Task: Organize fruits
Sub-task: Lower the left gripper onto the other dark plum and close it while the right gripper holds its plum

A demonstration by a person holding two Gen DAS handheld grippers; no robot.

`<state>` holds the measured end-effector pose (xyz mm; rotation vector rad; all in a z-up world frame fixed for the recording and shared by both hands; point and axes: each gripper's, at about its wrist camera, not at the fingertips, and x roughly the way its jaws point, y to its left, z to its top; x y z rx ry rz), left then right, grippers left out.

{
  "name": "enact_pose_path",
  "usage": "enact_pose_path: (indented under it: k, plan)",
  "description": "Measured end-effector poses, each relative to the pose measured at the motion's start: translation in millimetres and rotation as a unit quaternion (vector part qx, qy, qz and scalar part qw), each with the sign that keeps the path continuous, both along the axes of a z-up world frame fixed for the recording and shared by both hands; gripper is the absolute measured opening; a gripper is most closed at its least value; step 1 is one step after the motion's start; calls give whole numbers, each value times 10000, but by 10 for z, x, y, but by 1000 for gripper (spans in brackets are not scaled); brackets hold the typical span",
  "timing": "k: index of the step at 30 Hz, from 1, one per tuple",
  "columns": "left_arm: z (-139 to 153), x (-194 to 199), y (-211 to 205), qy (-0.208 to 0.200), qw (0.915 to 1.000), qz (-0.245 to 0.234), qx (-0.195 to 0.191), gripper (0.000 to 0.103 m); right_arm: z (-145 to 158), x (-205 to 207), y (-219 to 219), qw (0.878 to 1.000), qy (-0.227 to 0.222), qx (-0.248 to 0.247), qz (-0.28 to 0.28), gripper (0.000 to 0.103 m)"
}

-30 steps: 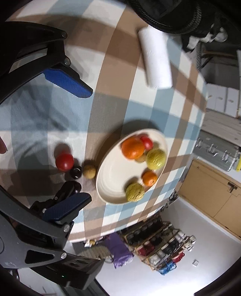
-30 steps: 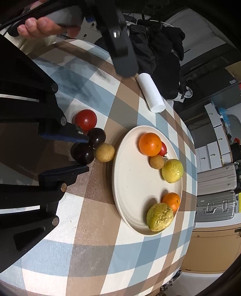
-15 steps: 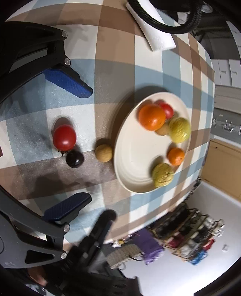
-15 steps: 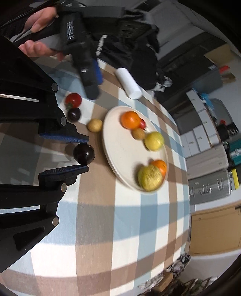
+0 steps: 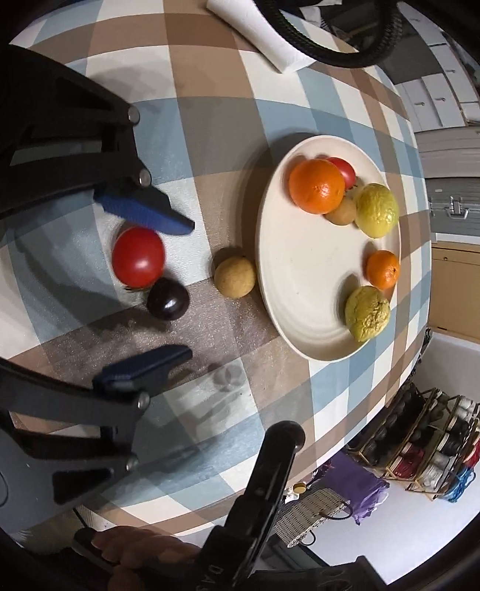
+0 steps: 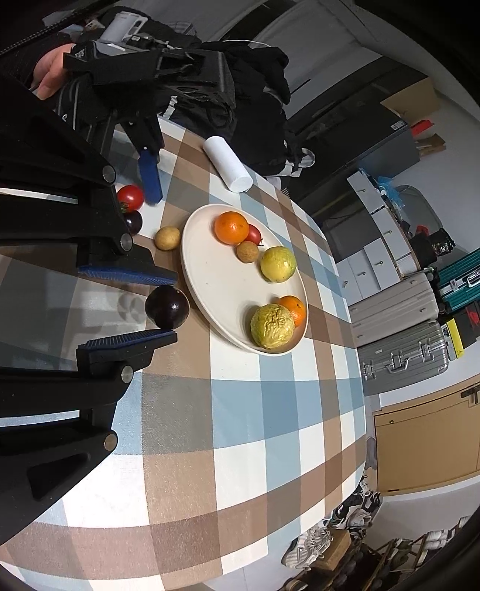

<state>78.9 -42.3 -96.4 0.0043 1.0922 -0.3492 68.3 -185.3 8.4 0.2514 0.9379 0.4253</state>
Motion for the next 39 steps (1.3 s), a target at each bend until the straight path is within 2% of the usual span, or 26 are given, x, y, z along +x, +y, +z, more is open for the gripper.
enact_pose_path:
  k: [3, 4, 13, 21, 25, 27, 28, 30, 33, 35, 37, 39]
  plan:
    - [23, -4, 9, -38, 10000, -54, -13, 39, -6, 1, 12, 10000, 17, -24, 22, 25]
    - [27, -4, 8, -45, 10000, -76, -5, 38, -8, -1, 12, 10000, 16, -30, 20, 25]
    - [46, -84, -120, -257, 9981, -389, 406, 38, -47, -6, 27, 10000, 74, -46, 23, 25]
    - [61, -126, -153, -461, 9953, -577, 626, 39, -62, 10, -1, 9999, 111, -54, -5, 25]
    - [93, -66, -69, -438, 9965, -437, 569, 39, -49, -1, -15, 10000, 92, -26, -3, 25]
    - [109, -13, 26, -320, 9984, -346, 320, 39, -46, 2, -29, 10000, 90, -7, -8, 25]
    - [116, 8, 74, -234, 9991, -296, 186, 41, -45, 2, -34, 10000, 91, 2, -12, 25]
    - [125, 49, 175, 16, 9998, -167, -115, 60, -47, -3, -45, 9999, 105, 22, -16, 25]
    - [229, 26, 259, -85, 9986, -142, -506, 69, -47, 2, -42, 10000, 94, 18, -23, 25]
    - [302, -4, 226, -343, 9984, -232, -375, 78, -51, 1, -54, 9999, 102, 39, -33, 25]
    - [318, -10, 138, -429, 9977, -474, -219, 79, -54, 3, -62, 9999, 121, 50, -51, 25]
    - [310, -12, 10, -496, 9953, -825, 122, 79, -59, 4, -71, 9998, 148, 89, -64, 25]
